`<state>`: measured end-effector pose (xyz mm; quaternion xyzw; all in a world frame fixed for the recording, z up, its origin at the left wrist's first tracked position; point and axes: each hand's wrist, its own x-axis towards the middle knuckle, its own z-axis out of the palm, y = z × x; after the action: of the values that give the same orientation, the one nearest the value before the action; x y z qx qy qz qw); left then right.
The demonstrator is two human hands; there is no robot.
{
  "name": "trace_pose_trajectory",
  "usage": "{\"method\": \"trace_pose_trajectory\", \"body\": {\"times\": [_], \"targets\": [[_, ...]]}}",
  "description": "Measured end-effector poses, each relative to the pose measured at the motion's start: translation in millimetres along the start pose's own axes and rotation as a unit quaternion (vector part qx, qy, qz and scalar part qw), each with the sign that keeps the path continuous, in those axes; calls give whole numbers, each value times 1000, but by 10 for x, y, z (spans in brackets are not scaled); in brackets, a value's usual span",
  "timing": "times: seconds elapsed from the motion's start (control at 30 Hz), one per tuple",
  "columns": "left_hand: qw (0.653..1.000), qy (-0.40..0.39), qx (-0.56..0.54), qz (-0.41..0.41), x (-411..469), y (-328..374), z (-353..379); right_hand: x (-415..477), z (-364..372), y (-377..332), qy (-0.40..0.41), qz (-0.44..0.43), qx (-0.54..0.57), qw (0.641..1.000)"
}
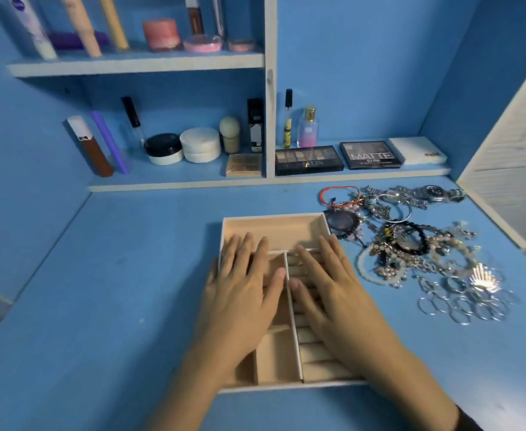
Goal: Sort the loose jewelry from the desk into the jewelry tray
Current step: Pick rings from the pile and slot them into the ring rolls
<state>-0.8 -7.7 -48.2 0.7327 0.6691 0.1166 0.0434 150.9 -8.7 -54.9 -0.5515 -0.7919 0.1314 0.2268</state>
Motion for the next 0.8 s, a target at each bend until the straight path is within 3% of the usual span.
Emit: {"method": "trace_pose_trajectory", "body": {"times": [0.3, 0.43, 0.6, 0.7, 0.8], "targets": [[998, -51, 9, -19, -2, 36, -44, -12, -29, -27, 8, -4, 10, 1000], [996, -89, -5, -21, 26, 134, -187, -47, -141, 49, 8, -24, 89, 996], [991, -23, -71, 107, 85, 621, -346, -232, -585, 440, 145, -8, 156, 977], [976, -33, -124, 178, 202, 986, -306, -335, -854, 806, 211, 51, 95, 972], [967, -56, -121, 217, 350, 1277, -167, -418, -1076, 1143, 186, 109, -6, 976]]}}
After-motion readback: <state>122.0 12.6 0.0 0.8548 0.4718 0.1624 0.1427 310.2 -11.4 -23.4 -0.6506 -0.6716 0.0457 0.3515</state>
